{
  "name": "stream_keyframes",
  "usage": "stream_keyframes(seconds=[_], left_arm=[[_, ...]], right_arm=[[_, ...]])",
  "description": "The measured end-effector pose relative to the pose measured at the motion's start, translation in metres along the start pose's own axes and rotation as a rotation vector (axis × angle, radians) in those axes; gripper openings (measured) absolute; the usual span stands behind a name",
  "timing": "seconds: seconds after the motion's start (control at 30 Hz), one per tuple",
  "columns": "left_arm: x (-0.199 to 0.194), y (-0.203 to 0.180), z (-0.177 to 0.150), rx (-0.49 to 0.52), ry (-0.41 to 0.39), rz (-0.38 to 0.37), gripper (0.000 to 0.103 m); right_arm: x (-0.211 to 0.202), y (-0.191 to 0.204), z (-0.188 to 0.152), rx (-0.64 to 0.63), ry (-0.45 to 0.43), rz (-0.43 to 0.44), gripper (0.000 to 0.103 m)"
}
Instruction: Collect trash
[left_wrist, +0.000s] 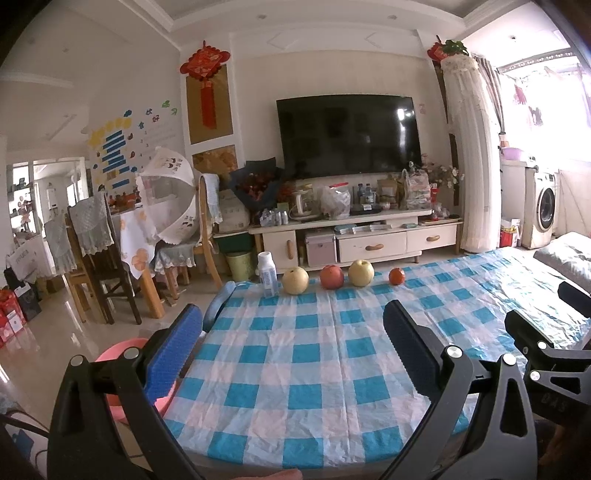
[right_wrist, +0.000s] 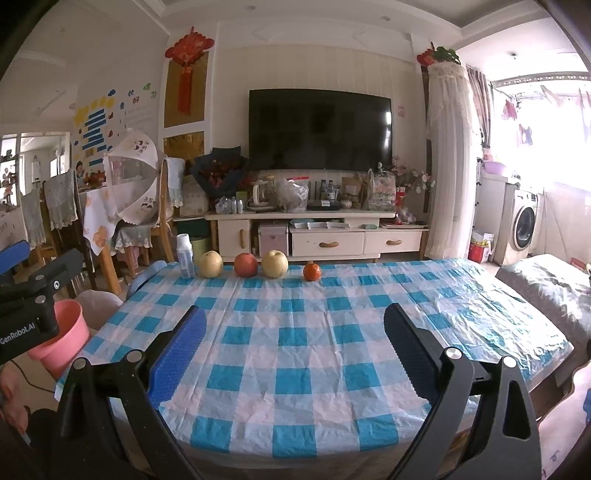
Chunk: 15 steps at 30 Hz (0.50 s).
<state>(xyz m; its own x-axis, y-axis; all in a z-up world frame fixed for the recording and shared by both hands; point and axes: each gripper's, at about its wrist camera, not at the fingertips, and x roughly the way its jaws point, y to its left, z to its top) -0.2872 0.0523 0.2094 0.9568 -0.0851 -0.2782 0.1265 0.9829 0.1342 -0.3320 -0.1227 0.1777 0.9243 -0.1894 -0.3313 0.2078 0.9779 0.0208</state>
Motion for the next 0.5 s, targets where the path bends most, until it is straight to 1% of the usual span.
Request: stream_keyframes(seconds=[0.5], left_arm=[[0.0028, 0.0041, -0.0016, 0.001, 0.008, 0.011, 0.099]], right_arm=[[-0.0016, -0.0001, 0.0004, -0.004, 0.004, -0.001, 0.096]])
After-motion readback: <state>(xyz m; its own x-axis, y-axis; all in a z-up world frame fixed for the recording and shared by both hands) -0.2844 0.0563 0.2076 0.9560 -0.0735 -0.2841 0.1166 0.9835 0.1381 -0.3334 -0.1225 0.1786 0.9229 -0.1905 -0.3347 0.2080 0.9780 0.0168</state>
